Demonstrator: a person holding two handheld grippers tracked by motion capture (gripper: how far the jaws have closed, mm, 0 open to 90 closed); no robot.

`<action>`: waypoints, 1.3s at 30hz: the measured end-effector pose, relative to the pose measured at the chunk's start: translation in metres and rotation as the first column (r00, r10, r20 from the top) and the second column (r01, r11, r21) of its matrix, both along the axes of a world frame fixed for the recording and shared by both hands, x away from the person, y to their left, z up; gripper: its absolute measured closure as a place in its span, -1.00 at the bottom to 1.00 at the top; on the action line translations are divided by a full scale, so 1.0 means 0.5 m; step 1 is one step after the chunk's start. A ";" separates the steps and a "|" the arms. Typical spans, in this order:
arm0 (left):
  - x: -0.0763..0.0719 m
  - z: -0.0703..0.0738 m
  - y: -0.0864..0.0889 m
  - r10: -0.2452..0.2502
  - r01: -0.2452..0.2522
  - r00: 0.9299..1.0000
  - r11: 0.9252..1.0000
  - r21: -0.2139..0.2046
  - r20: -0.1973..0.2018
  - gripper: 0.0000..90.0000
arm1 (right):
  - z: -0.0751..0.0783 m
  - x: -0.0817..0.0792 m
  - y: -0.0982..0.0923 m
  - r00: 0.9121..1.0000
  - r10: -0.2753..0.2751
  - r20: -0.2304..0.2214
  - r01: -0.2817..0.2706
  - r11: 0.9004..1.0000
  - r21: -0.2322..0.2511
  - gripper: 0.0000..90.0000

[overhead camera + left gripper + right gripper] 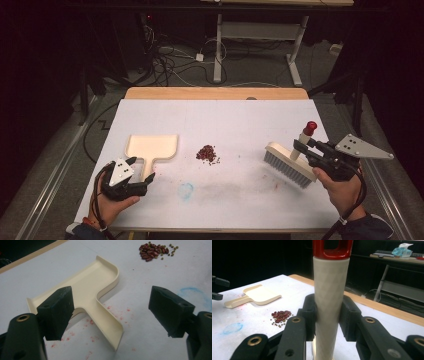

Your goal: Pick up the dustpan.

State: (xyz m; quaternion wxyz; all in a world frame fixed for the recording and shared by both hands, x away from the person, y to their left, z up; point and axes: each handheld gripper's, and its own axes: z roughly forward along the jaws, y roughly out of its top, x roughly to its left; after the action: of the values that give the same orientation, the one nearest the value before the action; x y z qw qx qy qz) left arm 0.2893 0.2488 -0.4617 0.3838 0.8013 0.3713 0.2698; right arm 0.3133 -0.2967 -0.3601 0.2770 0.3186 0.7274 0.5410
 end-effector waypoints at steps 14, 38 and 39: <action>-0.019 -0.006 0.009 0.056 -0.055 0.998 0.998 0.029 -0.037 -0.51 | 0.001 0.004 0.010 1.000 0.017 0.016 -0.017 1.000 -0.010 0.55; 0.111 -0.058 -0.034 0.193 -0.208 0.907 0.978 0.000 -0.374 -0.32 | -0.002 0.009 0.017 1.000 0.010 0.009 -0.010 1.000 -0.027 0.55; 0.118 -0.058 -0.033 0.196 -0.209 0.908 0.978 0.007 -0.370 -0.28 | -0.003 0.010 0.018 1.000 0.012 0.005 -0.012 1.000 -0.028 0.55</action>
State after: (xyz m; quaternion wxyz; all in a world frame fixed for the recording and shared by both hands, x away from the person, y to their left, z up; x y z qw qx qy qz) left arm 0.3482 0.2320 -0.4906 0.2903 0.7884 0.5221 0.1469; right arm 0.3181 -0.2879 -0.3616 0.2801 0.3090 0.7360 0.5332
